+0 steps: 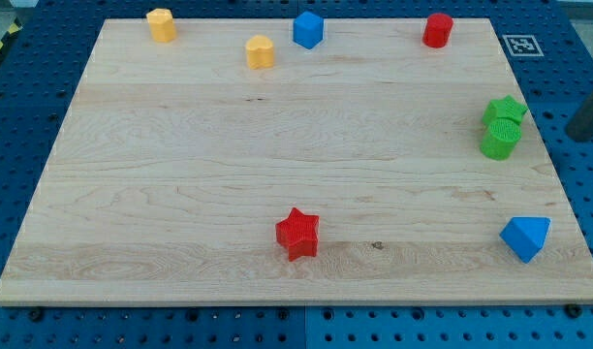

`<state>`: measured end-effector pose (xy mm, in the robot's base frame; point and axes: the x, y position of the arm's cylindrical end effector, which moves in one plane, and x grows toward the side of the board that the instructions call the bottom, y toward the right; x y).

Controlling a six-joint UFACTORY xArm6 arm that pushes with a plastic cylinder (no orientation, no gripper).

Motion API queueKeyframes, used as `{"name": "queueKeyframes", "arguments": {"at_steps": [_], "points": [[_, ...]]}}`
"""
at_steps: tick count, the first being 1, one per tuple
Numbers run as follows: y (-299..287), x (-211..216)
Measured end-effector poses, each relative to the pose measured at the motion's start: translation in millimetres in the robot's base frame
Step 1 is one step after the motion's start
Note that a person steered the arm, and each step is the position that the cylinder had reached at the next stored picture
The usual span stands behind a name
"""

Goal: Place the green star at the bottom left

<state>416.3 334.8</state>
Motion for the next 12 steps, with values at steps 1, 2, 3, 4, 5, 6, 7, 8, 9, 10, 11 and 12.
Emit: {"name": "queueKeyframes", "arguments": {"at_steps": [1, 2, 3, 4, 5, 6, 7, 8, 9, 10, 11, 12], "points": [[-43, -29], [-102, -40], [-132, -40], [-124, -56], [-108, -51], [-106, -32], [-106, -19], [-86, -18], [-41, -14], [-41, 11], [-53, 15], [-74, 15]]}}
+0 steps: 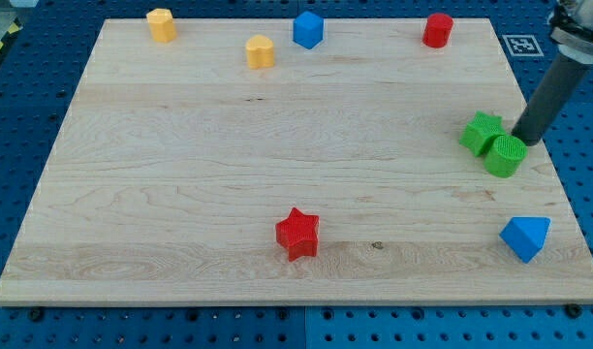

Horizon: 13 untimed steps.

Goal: Place the green star at the bottom left

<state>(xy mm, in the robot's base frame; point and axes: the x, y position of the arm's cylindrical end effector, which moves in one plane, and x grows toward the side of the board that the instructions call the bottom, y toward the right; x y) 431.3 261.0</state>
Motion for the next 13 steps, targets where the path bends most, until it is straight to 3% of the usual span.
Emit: {"name": "queueKeyframes", "arguments": {"at_steps": [9, 11, 13], "points": [[-387, -4], [-379, 8], [-330, 16]]}}
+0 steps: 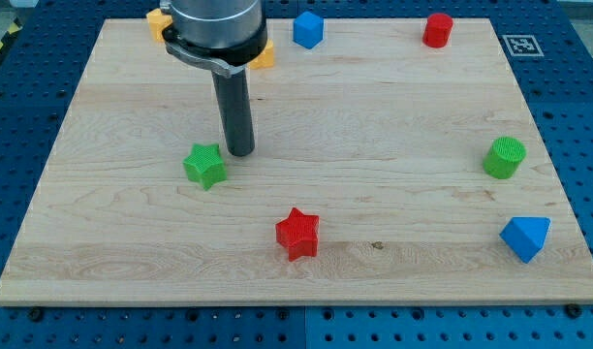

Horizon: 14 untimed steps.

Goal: Place the green star at the bottom left

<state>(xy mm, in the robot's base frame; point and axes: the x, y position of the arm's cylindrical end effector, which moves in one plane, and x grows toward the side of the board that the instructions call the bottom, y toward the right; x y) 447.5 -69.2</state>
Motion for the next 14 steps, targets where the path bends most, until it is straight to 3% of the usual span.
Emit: {"name": "queueKeyframes", "arguments": {"at_steps": [7, 9, 10, 13, 14], "points": [[-115, 93], [-110, 58], [-154, 56], [-163, 92], [-148, 60]]}}
